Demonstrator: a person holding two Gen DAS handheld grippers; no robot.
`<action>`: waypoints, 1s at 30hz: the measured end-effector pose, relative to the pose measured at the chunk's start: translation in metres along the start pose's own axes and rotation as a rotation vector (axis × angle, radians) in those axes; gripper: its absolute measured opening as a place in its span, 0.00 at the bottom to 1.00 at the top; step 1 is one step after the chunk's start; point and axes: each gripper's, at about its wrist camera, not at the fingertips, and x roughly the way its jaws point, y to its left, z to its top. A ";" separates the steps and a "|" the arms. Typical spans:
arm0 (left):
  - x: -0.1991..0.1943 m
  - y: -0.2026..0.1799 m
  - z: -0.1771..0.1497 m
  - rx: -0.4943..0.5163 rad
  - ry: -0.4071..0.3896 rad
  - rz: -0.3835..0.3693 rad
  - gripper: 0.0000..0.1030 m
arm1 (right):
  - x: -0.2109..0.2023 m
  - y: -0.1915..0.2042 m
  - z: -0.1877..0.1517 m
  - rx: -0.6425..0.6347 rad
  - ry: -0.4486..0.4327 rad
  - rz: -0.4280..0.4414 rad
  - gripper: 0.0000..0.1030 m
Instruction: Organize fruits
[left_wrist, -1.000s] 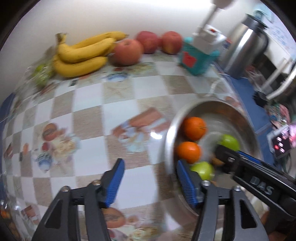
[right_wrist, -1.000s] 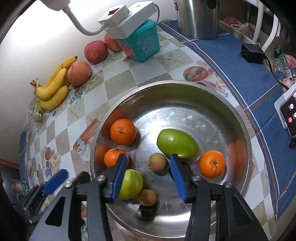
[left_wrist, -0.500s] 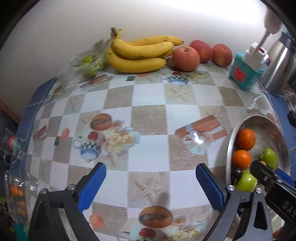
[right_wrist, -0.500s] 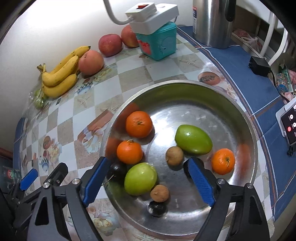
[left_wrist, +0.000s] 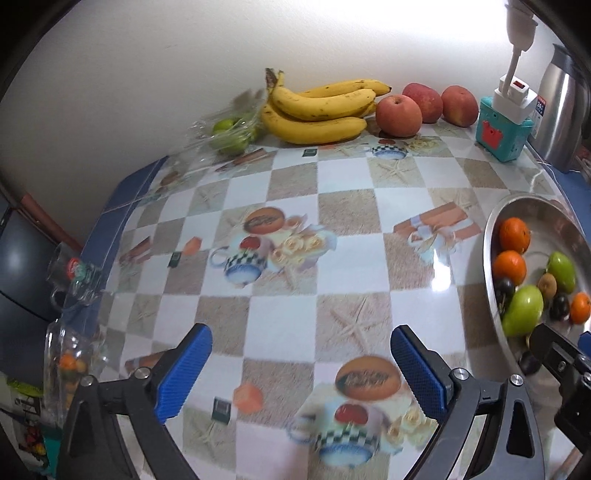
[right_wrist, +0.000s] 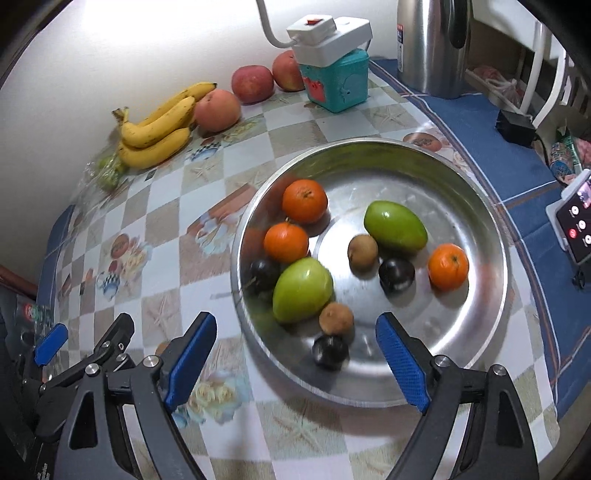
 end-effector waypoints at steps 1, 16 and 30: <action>-0.002 0.002 -0.003 -0.002 0.002 0.006 0.96 | -0.003 0.001 -0.004 -0.004 -0.005 0.002 0.86; -0.038 0.019 -0.047 0.030 -0.046 0.073 0.96 | -0.024 -0.002 -0.056 -0.034 -0.021 -0.001 0.86; -0.037 0.029 -0.046 -0.018 -0.021 0.059 0.96 | -0.025 -0.003 -0.057 -0.024 -0.020 0.016 0.86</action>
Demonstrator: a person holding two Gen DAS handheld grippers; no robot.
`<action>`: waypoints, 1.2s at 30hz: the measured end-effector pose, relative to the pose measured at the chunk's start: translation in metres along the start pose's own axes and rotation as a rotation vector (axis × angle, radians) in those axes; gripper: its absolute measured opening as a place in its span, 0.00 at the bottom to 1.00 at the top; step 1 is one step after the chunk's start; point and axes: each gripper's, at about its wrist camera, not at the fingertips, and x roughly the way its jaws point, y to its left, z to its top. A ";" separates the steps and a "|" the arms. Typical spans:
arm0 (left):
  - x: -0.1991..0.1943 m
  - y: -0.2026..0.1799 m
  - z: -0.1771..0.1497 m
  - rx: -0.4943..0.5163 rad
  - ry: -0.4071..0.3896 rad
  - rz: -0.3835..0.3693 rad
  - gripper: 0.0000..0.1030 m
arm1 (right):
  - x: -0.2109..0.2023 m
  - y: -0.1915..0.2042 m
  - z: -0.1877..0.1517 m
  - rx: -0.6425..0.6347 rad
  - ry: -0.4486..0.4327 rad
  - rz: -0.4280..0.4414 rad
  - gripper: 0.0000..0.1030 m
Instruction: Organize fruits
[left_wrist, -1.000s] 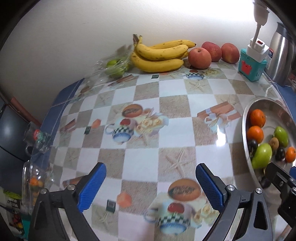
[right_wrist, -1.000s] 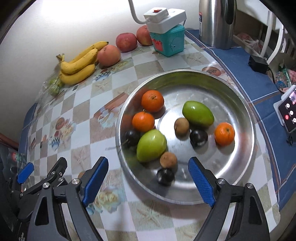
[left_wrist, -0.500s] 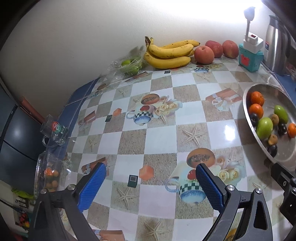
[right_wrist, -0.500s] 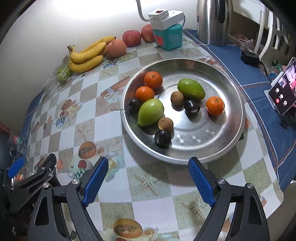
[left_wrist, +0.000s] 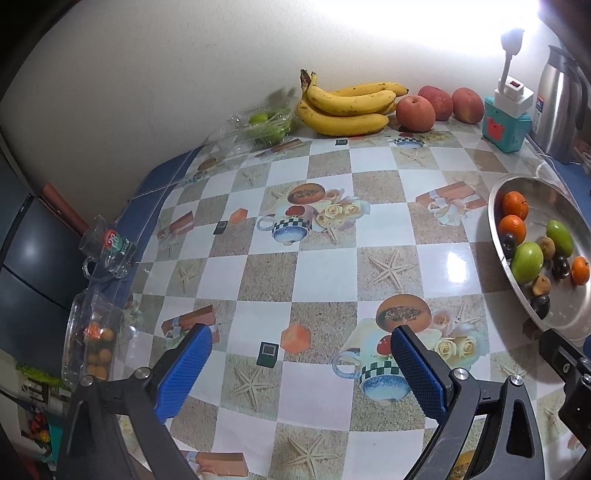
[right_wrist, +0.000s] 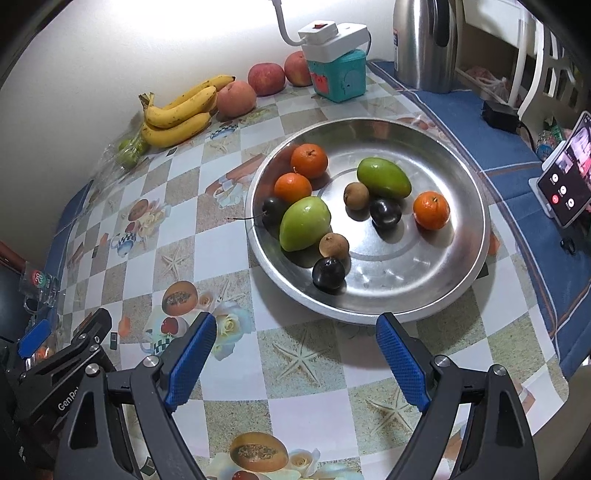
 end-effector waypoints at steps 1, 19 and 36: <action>0.000 0.000 0.000 -0.001 0.001 0.001 0.96 | 0.000 -0.001 0.000 0.004 0.002 0.000 0.86; 0.003 0.006 0.001 -0.037 0.026 -0.031 0.96 | 0.006 -0.005 0.000 0.015 0.027 -0.002 0.86; 0.003 0.006 0.000 -0.039 0.032 -0.042 0.96 | 0.008 -0.006 0.000 0.016 0.036 -0.009 0.86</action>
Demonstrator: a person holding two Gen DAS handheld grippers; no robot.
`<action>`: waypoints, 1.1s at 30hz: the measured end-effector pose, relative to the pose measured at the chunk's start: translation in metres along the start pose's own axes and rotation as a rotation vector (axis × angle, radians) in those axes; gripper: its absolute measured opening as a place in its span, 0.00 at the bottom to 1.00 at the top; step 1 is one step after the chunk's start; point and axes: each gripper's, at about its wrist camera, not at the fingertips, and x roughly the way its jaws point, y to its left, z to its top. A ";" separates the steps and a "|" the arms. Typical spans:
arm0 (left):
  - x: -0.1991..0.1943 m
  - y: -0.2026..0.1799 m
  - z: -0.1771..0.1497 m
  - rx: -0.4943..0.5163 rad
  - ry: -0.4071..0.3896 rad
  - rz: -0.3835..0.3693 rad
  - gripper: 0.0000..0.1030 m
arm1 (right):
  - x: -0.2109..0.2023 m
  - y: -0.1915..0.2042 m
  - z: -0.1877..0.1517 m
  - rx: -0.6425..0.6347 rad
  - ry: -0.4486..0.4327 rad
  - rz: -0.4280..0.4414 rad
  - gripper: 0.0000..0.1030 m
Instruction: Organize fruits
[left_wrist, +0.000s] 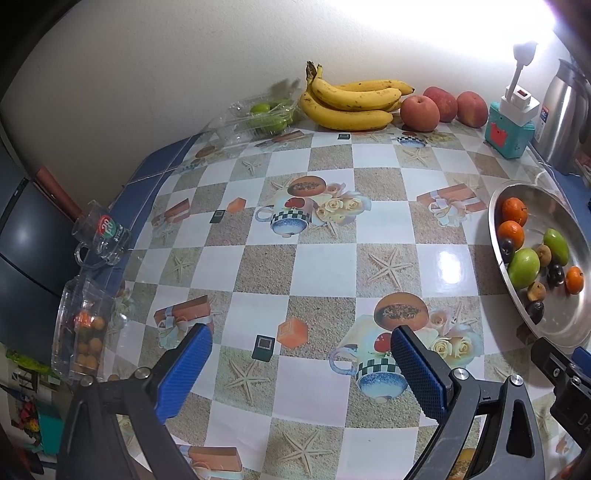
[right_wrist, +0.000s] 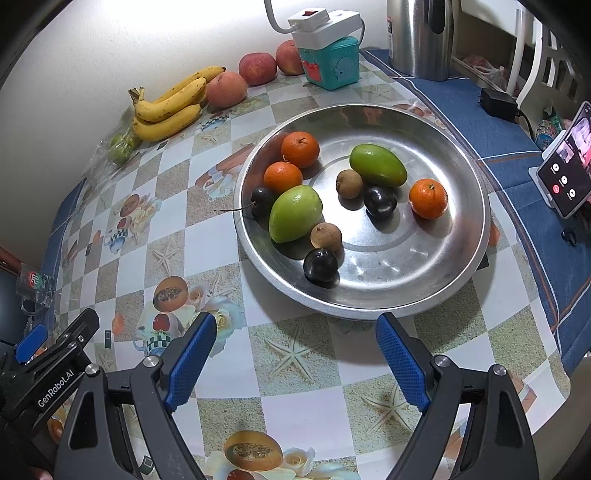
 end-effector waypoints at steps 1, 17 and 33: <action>0.000 0.000 0.000 0.001 -0.001 0.001 0.96 | 0.000 0.000 0.000 0.000 0.000 -0.001 0.86; 0.000 0.000 0.000 0.000 -0.001 0.001 0.96 | 0.002 0.001 -0.001 -0.007 0.008 -0.004 0.86; -0.002 0.001 -0.002 -0.003 -0.013 0.002 0.96 | 0.002 0.002 -0.001 -0.005 0.009 -0.006 0.86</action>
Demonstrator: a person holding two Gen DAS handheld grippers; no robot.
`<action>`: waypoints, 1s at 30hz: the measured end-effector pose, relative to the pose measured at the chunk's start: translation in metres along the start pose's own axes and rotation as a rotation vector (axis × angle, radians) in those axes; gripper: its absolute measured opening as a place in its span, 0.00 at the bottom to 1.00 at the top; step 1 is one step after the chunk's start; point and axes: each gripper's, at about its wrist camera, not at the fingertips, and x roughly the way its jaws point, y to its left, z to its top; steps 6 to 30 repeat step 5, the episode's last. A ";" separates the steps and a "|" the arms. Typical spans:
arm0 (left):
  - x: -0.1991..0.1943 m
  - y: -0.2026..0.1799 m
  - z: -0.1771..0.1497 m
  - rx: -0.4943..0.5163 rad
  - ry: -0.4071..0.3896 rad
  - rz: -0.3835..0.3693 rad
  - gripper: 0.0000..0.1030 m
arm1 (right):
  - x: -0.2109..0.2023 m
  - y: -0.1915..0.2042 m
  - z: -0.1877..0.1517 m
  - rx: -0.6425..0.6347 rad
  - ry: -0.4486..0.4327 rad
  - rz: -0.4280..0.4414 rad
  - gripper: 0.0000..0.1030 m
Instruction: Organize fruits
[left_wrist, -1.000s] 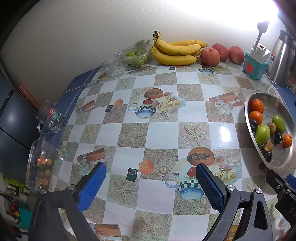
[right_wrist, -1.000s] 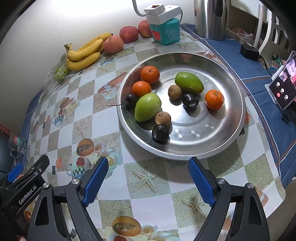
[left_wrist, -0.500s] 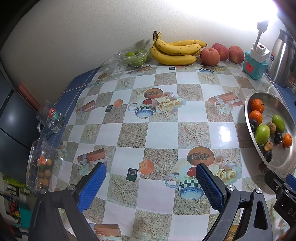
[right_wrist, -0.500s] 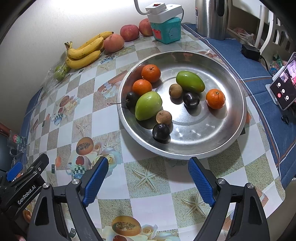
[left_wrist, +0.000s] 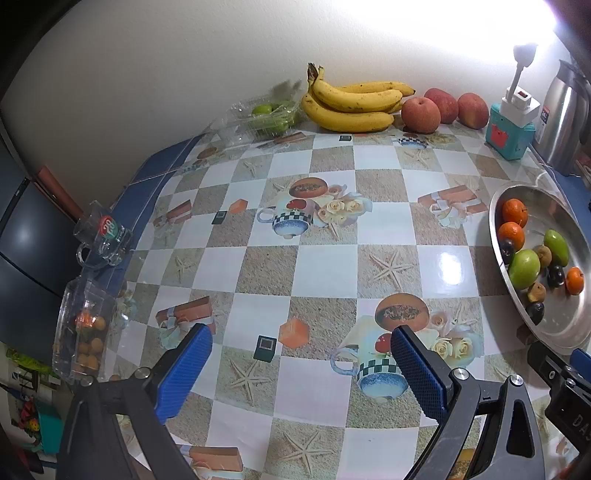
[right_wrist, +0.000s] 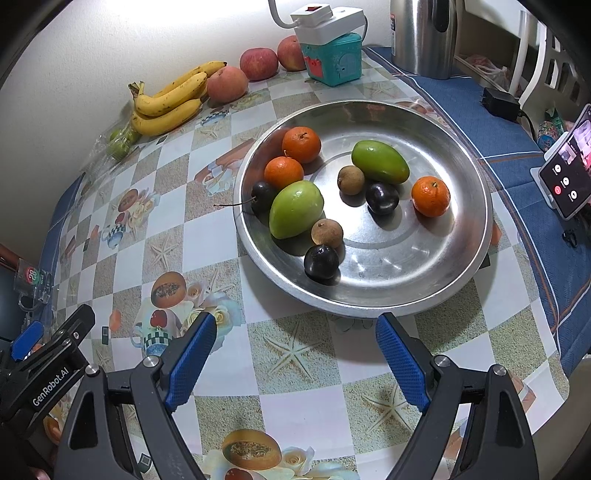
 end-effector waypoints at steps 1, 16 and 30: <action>-0.001 0.001 0.000 -0.003 -0.007 -0.002 0.96 | 0.000 0.000 0.000 0.000 0.000 0.000 0.86; -0.003 0.003 0.001 -0.015 -0.016 -0.008 0.96 | 0.000 0.000 0.000 0.000 0.000 0.000 0.86; -0.003 0.003 0.001 -0.015 -0.016 -0.008 0.96 | 0.000 0.000 0.000 0.000 0.000 0.000 0.86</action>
